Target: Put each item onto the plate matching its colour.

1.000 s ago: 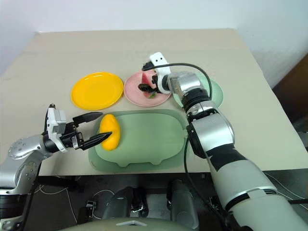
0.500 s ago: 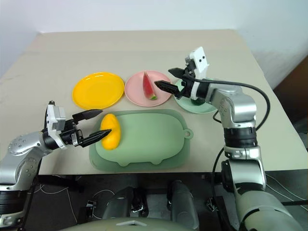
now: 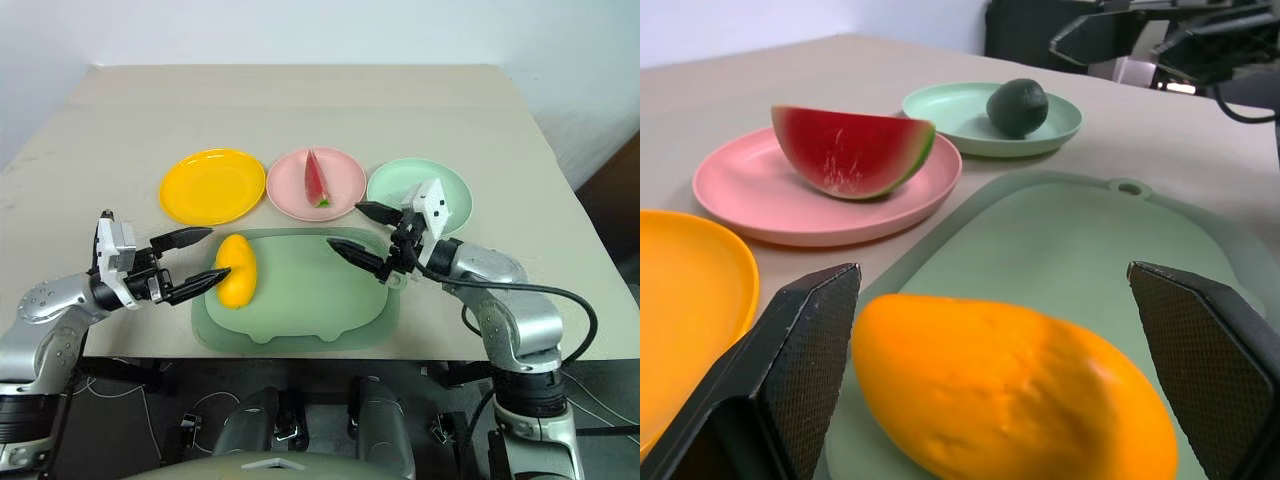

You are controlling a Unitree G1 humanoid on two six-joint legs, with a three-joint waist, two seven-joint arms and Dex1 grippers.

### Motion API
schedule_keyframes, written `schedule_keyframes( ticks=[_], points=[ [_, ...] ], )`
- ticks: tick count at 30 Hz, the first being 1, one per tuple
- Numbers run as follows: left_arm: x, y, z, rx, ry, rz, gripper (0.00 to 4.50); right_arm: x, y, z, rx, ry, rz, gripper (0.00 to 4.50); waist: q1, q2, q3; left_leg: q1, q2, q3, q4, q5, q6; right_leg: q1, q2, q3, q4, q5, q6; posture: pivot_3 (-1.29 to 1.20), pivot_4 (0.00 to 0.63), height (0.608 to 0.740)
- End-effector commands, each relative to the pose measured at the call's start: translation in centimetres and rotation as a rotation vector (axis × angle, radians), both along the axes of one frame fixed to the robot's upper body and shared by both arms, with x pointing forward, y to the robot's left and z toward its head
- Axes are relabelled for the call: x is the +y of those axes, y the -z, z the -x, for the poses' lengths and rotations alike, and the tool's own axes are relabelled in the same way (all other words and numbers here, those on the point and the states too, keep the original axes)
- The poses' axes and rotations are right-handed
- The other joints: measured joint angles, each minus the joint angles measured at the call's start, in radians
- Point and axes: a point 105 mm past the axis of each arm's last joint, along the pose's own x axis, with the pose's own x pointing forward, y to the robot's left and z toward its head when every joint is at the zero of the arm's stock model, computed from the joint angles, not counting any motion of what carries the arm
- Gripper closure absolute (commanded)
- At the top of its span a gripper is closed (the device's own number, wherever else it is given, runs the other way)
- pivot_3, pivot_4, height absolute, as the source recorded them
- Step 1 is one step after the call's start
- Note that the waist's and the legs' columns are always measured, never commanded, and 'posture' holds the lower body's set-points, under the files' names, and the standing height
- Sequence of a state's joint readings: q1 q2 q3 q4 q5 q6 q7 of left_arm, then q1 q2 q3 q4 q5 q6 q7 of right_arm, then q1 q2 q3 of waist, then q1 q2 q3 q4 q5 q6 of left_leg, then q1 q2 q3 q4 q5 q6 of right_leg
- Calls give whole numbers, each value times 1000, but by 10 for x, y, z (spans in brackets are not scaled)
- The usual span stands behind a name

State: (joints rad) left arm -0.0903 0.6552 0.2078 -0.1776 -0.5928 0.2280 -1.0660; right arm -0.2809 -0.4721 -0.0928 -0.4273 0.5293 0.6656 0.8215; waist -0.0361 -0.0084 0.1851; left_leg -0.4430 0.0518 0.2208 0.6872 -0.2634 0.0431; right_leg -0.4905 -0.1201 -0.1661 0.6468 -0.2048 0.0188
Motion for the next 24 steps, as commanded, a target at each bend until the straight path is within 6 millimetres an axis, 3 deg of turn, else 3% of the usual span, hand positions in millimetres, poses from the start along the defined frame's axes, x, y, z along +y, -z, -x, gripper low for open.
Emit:
schedule_keyframes(
  ticks=[1,6,14,24],
  points=[
    [-10,-8,6,-14,35,18,0,1,-11,-3,-63,31,4,39,0,0,0,0,0,0,0,0,0,0,0,0,0,0,0,0,150,696],
    [-19,-7,11,76,7,50,0,3,-18,-8,-70,41,1,39,-1,0,0,0,0,0,0,0,0,0,0,0,0,0,0,0,150,696],
    [-23,-9,5,182,-173,87,0,5,-16,-9,-68,40,29,39,8,0,0,0,0,-2,3,0,0,3,1,-1,0,0,0,0,150,696],
    [-37,10,-6,413,-286,22,0,1,-18,-14,-68,60,25,39,25,0,0,0,0,-6,9,-2,3,9,1,-3,0,-2,3,0,150,696]
  ],
)
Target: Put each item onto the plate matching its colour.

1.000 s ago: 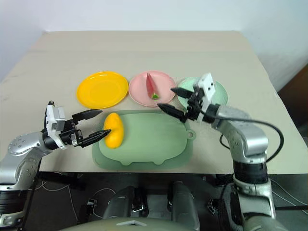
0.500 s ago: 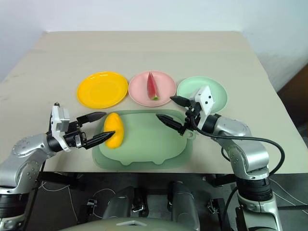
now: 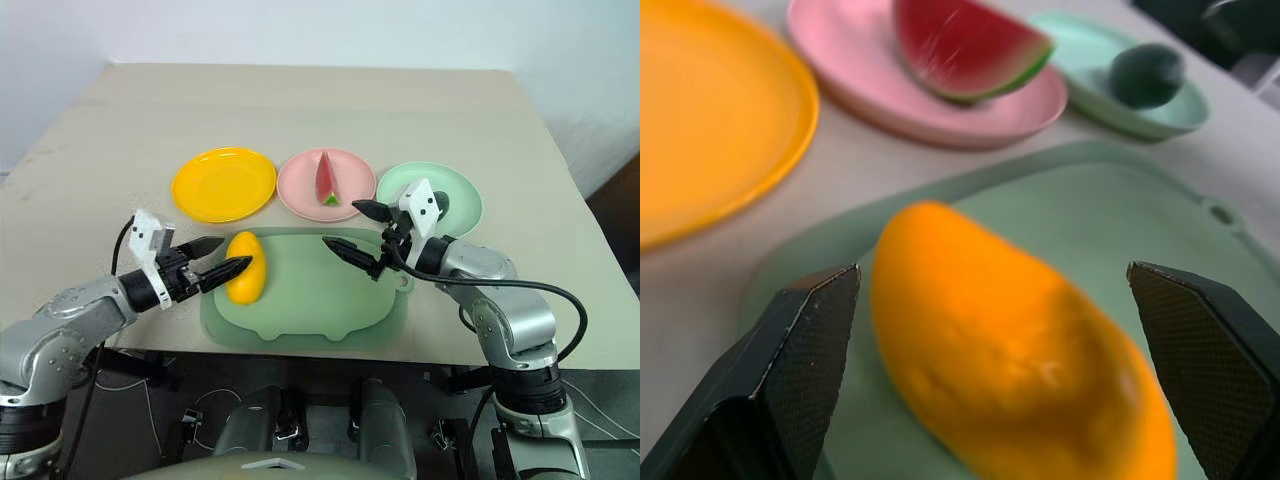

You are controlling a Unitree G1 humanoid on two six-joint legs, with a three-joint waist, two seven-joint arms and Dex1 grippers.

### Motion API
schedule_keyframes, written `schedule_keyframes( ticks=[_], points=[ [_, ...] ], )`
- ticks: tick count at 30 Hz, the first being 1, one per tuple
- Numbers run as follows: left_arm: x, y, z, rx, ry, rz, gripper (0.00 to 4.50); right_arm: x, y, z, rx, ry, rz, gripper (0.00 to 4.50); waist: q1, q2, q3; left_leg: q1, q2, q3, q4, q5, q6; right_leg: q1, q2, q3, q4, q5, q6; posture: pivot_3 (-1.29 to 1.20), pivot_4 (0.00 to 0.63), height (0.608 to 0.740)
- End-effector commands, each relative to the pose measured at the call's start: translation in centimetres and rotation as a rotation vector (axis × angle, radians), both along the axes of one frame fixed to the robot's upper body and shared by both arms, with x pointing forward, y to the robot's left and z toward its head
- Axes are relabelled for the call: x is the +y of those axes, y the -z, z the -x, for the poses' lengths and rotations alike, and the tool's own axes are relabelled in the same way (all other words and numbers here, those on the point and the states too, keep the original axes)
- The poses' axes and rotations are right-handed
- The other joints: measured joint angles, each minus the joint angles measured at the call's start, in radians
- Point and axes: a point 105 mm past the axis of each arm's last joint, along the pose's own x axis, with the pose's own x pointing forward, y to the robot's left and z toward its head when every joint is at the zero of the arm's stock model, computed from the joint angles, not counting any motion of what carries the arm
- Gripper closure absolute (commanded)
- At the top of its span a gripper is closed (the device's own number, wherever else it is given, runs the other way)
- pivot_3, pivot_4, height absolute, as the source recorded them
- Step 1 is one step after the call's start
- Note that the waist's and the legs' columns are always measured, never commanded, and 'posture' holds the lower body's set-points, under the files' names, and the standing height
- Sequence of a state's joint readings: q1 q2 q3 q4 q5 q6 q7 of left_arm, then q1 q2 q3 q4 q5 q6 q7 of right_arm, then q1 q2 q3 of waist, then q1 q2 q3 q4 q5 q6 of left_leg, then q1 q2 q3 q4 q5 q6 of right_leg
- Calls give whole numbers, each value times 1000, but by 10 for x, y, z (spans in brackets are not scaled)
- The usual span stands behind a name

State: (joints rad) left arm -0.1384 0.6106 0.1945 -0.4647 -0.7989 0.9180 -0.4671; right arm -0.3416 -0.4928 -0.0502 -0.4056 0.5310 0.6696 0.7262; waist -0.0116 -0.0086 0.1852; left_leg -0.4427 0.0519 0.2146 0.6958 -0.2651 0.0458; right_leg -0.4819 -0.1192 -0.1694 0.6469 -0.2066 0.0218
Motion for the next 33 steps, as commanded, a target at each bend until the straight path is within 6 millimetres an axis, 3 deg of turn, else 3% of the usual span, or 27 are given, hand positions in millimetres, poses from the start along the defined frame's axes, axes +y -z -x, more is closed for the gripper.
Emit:
schedule_keyframes(
  ticks=[1,7,14,17,19,21,24,29,33],
  points=[
    [-17,-5,6,8,46,5,0,-3,-11,-2,-49,6,1,39,1,0,0,0,0,0,0,0,0,0,0,0,0,0,0,0,150,696],
    [-27,8,3,109,48,54,0,-5,-11,-4,-54,14,8,39,0,0,0,0,0,0,1,0,0,1,0,0,0,1,-2,0,150,696],
    [-25,21,-6,124,53,25,0,-7,-11,-6,-59,22,17,39,0,0,0,0,0,0,1,0,0,1,0,0,0,1,-2,0,150,696],
    [-24,23,-6,114,61,5,545,-7,-11,-6,-59,23,17,0,0,0,0,0,0,0,1,0,0,1,0,0,0,0,-4,0,150,696],
    [-23,23,-6,104,67,-4,1147,-8,-10,-5,-58,22,15,0,0,0,0,0,0,-1,1,0,0,1,-1,0,0,0,-4,0,150,696],
    [-24,18,-7,82,81,4,1396,-8,-8,-4,-55,21,22,0,0,0,0,0,0,-1,1,0,0,1,-1,0,0,0,-5,0,150,696],
    [-19,1,-11,21,74,14,1396,-7,-4,0,-44,6,31,0,1,0,0,0,0,-1,1,0,0,1,-1,0,0,0,-5,0,150,696],
    [10,-35,-29,-90,6,-21,1396,-1,4,7,-26,-17,31,0,0,0,0,0,0,-1,1,0,0,0,-1,-1,-1,-1,-4,0,150,696],
    [28,-45,-53,-137,-81,-81,1396,3,7,8,-27,-30,34,0,2,0,0,0,0,-1,1,-1,0,0,-1,-1,-1,-1,-4,0,150,696]
  ],
)
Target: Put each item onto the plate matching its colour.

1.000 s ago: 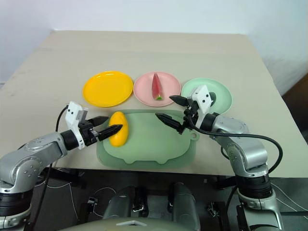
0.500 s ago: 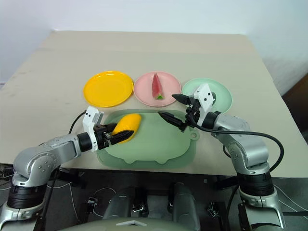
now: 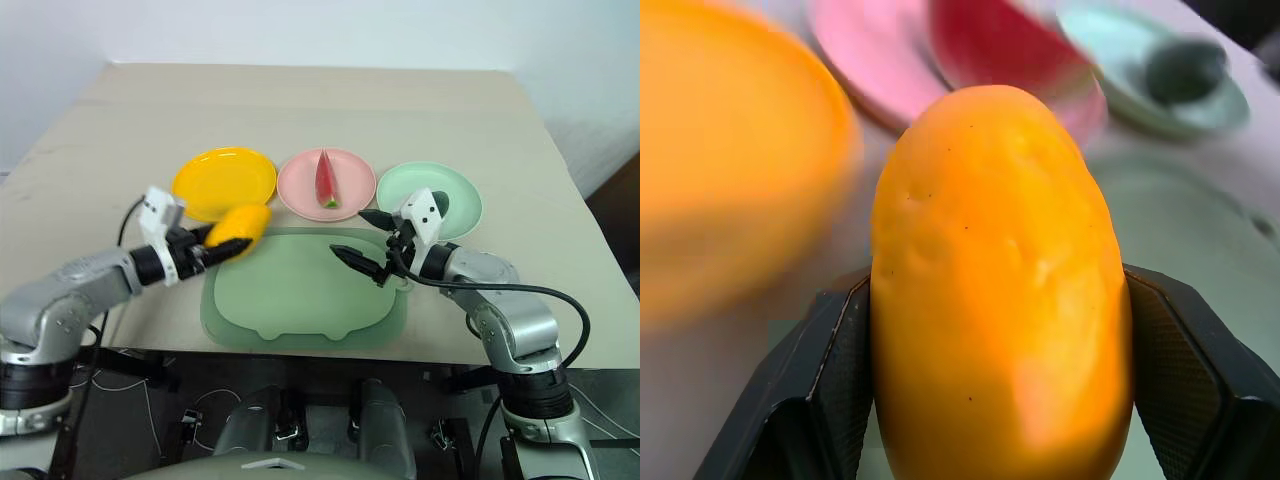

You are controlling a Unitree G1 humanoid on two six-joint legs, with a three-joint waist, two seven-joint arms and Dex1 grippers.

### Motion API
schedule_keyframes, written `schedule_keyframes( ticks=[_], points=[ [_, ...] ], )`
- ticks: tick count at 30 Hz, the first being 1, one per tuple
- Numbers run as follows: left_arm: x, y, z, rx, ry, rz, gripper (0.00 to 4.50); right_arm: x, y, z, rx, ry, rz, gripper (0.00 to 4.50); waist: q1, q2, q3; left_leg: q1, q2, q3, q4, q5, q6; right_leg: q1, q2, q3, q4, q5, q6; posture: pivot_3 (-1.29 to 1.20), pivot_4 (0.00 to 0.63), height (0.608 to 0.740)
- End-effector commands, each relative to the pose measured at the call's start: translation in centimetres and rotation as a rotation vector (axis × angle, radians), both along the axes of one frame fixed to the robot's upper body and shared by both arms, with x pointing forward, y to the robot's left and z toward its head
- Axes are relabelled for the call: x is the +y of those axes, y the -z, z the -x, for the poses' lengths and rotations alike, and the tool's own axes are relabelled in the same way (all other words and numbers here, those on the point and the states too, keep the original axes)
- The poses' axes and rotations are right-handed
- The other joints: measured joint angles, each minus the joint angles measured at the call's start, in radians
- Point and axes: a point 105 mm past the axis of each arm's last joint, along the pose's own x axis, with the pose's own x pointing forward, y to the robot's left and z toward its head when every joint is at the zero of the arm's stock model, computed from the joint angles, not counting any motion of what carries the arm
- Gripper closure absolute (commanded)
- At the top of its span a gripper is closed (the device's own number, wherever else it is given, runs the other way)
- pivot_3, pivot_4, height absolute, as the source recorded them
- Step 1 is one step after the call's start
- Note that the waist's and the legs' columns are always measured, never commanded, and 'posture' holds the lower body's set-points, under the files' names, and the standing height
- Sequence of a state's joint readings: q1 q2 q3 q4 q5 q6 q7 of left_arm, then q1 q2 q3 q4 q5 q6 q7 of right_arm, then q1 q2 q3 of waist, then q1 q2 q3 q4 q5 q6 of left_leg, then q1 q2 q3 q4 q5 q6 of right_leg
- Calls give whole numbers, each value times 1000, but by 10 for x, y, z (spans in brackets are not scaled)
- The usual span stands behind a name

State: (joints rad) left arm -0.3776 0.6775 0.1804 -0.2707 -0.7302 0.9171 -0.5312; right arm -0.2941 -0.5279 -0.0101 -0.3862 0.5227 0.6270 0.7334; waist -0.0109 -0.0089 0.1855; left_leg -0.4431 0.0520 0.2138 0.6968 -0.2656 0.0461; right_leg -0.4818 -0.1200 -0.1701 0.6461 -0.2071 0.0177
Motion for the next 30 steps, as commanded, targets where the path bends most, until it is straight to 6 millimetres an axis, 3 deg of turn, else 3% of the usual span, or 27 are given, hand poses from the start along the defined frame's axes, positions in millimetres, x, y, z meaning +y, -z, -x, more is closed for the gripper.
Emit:
schedule_keyframes(
  ticks=[1,7,12,17,22,26,30],
  points=[
    [16,-12,-19,-75,-78,-36,1396,7,-10,5,-64,-29,-6,0,1,0,0,0,0,0,0,0,0,0,0,0,0,0,0,0,150,696],
    [28,-12,-49,-91,-157,-78,1396,11,-3,9,-72,-63,42,0,1,-1,0,0,0,0,0,0,0,0,0,0,0,0,-1,0,150,696],
    [24,-9,-83,-80,-204,-99,1396,15,-6,7,-82,-61,39,0,2,-1,1,-1,0,0,1,0,0,0,0,-1,0,1,-1,0,150,696],
    [30,-5,-102,-87,-261,-120,1396,15,-7,5,-86,-53,38,0,-3,-2,1,-1,0,0,0,0,1,-1,0,-1,0,2,2,0,150,696],
    [34,1,-107,-86,-264,-123,1396,11,-9,7,-94,-39,46,0,-3,-2,1,-1,0,0,0,0,1,-1,0,-1,1,2,2,0,150,696],
    [37,-3,-108,-116,-279,-111,80,9,-10,8,-106,-22,44,0,0,-2,1,-1,0,0,1,0,1,-1,0,-1,1,2,2,0,150,696],
    [35,-15,-103,-189,-248,-111,32,10,-10,11,-105,-25,40,0,-1,-2,1,-1,0,0,1,-1,1,-1,-1,-1,0,2,2,0,150,696]
  ],
)
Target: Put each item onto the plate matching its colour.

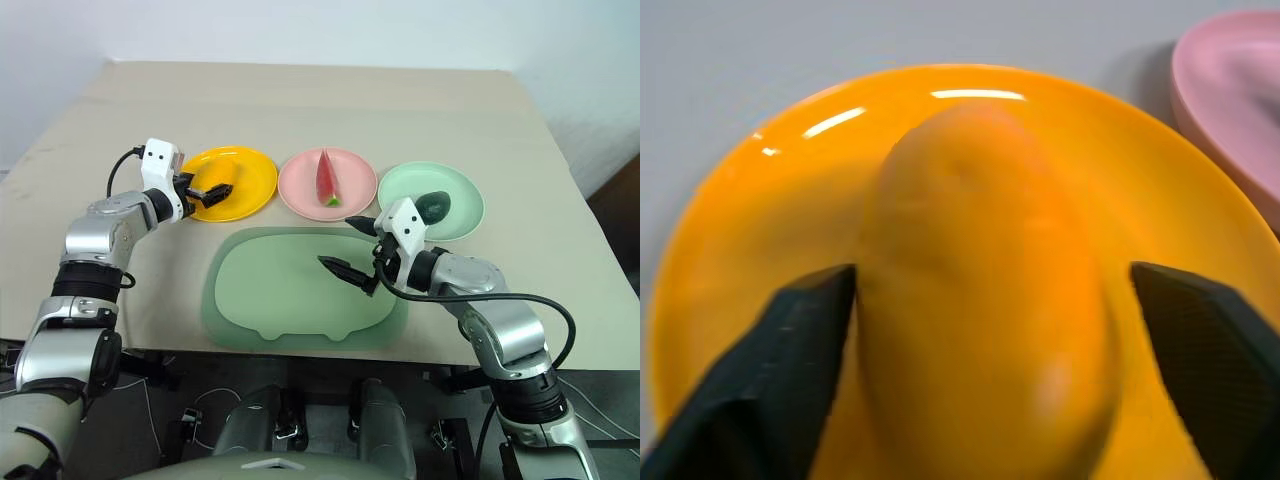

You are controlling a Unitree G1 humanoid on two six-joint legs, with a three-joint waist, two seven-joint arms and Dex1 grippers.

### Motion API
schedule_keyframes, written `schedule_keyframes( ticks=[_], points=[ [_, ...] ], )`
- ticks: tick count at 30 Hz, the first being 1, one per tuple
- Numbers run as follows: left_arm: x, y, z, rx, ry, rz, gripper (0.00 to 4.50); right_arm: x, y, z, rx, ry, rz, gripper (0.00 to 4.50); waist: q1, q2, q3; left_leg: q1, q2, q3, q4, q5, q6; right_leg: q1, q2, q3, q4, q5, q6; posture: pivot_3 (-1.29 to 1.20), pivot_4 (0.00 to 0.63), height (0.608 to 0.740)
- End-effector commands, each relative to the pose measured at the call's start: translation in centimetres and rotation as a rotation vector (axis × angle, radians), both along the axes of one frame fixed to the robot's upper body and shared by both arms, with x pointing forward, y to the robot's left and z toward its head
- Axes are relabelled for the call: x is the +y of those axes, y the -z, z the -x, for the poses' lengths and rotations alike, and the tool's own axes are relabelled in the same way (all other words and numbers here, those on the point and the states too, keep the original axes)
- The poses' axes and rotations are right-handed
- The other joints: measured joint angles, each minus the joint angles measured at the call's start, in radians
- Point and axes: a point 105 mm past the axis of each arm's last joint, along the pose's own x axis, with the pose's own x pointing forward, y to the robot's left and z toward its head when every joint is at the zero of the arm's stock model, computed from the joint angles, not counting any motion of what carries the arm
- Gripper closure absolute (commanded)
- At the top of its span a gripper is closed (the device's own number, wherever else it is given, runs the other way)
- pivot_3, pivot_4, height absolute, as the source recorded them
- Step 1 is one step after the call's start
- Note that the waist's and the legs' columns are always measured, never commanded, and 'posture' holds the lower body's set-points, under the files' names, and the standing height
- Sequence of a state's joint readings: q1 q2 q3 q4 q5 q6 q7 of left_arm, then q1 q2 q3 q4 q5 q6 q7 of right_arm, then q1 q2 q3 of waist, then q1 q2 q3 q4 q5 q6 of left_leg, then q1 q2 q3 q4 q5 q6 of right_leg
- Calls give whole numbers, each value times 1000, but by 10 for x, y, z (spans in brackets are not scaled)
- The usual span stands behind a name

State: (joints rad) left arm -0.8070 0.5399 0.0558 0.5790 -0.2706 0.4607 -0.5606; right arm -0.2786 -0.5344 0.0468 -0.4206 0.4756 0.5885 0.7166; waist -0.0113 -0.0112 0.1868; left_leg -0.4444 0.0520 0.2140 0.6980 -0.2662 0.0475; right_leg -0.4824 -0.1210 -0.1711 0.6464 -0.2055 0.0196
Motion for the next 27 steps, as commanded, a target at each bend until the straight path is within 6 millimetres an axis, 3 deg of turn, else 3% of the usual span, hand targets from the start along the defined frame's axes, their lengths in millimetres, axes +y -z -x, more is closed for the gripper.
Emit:
schedule_keyframes(
  ticks=[1,6,9,14,17,27],
  points=[
    [-3,-38,6,-151,49,9,32,0,-13,6,-66,-7,-7,0,-1,0,0,0,0,0,0,0,0,0,0,0,0,0,0,0,150,696],
    [2,-61,33,-292,104,-14,32,1,-12,7,-65,-11,-14,0,-6,0,0,0,0,0,0,0,0,0,1,0,0,0,0,0,150,696],
    [12,-65,55,-328,130,-53,32,1,-12,9,-62,-12,-22,0,-7,0,0,1,1,0,0,0,0,0,1,0,1,0,0,0,150,696],
    [19,-55,94,-363,249,-75,32,1,-14,11,-57,-1,-57,0,-2,0,0,1,1,0,0,0,0,0,1,0,0,-1,-1,0,150,696],
    [12,-47,120,-360,351,-11,32,0,-15,11,-61,3,-87,0,0,0,0,0,0,0,0,0,0,0,0,0,-2,-2,-2,0,150,696],
    [0,-8,155,-312,496,-41,32,-21,-10,11,-86,79,-98,0,-1,0,0,1,0,1,-8,-1,0,2,1,0,-13,0,-4,0,150,696]
  ],
)
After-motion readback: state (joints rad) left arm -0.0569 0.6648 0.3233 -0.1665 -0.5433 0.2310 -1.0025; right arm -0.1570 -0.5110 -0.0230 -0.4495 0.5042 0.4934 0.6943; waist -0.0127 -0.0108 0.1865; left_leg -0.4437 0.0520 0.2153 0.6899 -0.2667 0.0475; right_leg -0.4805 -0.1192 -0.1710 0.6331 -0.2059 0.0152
